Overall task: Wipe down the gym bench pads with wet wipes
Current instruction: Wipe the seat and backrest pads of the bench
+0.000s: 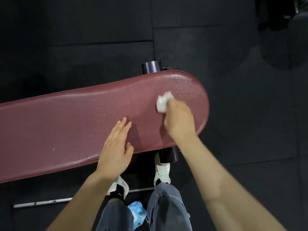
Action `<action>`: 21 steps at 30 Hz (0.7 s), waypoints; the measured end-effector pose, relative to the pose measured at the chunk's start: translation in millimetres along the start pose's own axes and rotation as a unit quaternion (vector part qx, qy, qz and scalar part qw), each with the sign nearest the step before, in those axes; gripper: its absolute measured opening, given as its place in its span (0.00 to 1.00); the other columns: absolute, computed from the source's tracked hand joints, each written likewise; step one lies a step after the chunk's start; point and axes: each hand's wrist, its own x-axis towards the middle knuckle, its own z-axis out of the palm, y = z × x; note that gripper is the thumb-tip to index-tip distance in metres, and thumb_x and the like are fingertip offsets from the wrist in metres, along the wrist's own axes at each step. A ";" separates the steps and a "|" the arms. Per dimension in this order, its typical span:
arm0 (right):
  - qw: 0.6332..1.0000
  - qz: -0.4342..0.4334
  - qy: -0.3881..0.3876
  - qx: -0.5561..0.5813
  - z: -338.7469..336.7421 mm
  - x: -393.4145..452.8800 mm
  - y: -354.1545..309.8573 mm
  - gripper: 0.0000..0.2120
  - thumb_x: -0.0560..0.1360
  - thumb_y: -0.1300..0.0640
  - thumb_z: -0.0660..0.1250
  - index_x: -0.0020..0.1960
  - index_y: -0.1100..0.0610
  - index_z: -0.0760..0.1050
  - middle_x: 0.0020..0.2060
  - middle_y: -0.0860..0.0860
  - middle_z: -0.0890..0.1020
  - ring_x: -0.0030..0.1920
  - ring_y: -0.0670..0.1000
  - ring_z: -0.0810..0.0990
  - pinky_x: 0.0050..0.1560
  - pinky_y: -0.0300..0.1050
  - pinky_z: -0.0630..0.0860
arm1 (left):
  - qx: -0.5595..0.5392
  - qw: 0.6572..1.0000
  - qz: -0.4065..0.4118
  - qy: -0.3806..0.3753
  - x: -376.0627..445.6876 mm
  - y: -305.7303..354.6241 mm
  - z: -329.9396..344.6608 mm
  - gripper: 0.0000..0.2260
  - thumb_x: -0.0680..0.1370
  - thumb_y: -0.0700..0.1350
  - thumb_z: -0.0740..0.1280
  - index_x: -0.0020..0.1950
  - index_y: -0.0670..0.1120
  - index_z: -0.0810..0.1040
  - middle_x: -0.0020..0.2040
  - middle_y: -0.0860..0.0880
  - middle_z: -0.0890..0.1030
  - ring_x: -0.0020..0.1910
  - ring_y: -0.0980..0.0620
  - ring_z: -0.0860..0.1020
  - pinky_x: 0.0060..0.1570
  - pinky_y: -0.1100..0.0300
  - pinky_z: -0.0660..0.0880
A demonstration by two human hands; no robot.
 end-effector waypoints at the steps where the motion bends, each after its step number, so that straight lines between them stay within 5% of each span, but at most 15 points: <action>1: 1.000 0.013 -0.008 0.013 2.0 -36.2 10.7 0.11 0.70 0.68 0.61 0.50 0.61 0.74 0.36 0.56 0.77 0.37 0.61 0.75 0.36 0.47 0.63 | -0.001 1.000 0.001 -0.001 1.8 2.8 0.5 0.30 0.80 0.38 0.60 0.80 0.51 0.57 0.80 0.60 0.50 0.77 0.65 0.44 0.74 0.63 0.47; 5: 0.992 0.112 -0.034 0.051 2.2 -102.0 28.9 0.09 0.71 0.69 0.62 0.39 0.57 0.67 0.29 0.50 0.71 0.31 0.54 0.69 0.32 0.45 0.62 | 0.003 1.000 0.006 -0.007 8.6 7.3 4.7 0.29 0.80 0.39 0.60 0.80 0.51 0.56 0.80 0.60 0.49 0.77 0.65 0.42 0.74 0.62 0.48; 7: 0.994 0.093 -0.012 0.054 4.3 -69.2 21.1 0.04 0.74 0.67 0.63 0.46 0.60 0.73 0.35 0.53 0.77 0.36 0.57 0.75 0.35 0.49 0.69 | 0.008 1.000 0.006 -0.006 9.4 6.7 6.5 0.29 0.80 0.39 0.60 0.80 0.51 0.57 0.80 0.61 0.49 0.78 0.64 0.43 0.74 0.62 0.48; 10: 0.997 0.042 0.054 0.042 1.9 29.2 -1.6 0.12 0.76 0.62 0.65 0.59 0.61 0.75 0.47 0.57 0.82 0.47 0.61 0.79 0.45 0.52 0.72 | 0.015 1.000 0.006 -0.007 9.7 5.6 6.8 0.29 0.80 0.38 0.61 0.80 0.51 0.57 0.80 0.62 0.48 0.78 0.63 0.43 0.73 0.63 0.48; 14: 0.999 0.015 0.038 -0.020 -19.6 116.7 -22.0 0.16 0.74 0.67 0.61 0.60 0.59 0.70 0.55 0.56 0.79 0.55 0.58 0.77 0.50 0.47 0.69 | 0.030 0.999 0.004 -0.013 10.9 5.4 6.9 0.30 0.80 0.39 0.61 0.80 0.51 0.56 0.80 0.61 0.48 0.79 0.62 0.43 0.74 0.60 0.48; 21: 0.986 0.154 0.046 0.055 -5.0 -53.0 53.5 0.07 0.74 0.67 0.59 0.48 0.57 0.71 0.38 0.55 0.78 0.41 0.61 0.76 0.37 0.47 0.65 | 0.033 0.999 -0.008 -0.022 11.6 14.9 5.9 0.31 0.80 0.39 0.61 0.81 0.51 0.53 0.80 0.61 0.45 0.77 0.63 0.39 0.73 0.62 0.48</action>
